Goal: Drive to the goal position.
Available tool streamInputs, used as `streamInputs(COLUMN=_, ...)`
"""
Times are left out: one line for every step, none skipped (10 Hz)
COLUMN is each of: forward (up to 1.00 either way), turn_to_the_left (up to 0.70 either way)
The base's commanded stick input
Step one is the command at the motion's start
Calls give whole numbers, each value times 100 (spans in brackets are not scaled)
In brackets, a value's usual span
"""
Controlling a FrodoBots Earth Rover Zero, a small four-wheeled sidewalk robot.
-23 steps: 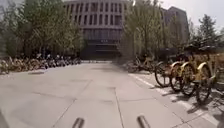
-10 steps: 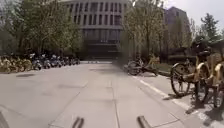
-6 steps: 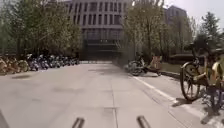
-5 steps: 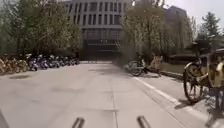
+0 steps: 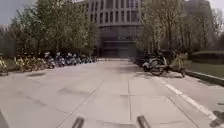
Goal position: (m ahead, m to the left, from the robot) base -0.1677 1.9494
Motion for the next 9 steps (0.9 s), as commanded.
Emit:
streamInputs(forward=0, turn_to_the_left=70)
streamInputs(forward=0, turn_to_the_left=70)
streamInputs(forward=0, turn_to_the_left=70)
streamInputs(forward=0, turn_to_the_left=70)
streamInputs(forward=0, turn_to_the_left=70)
streamInputs(forward=0, turn_to_the_left=70)
streamInputs(forward=0, turn_to_the_left=70)
streamInputs(forward=0, turn_to_the_left=70)
streamInputs(forward=0, turn_to_the_left=70)
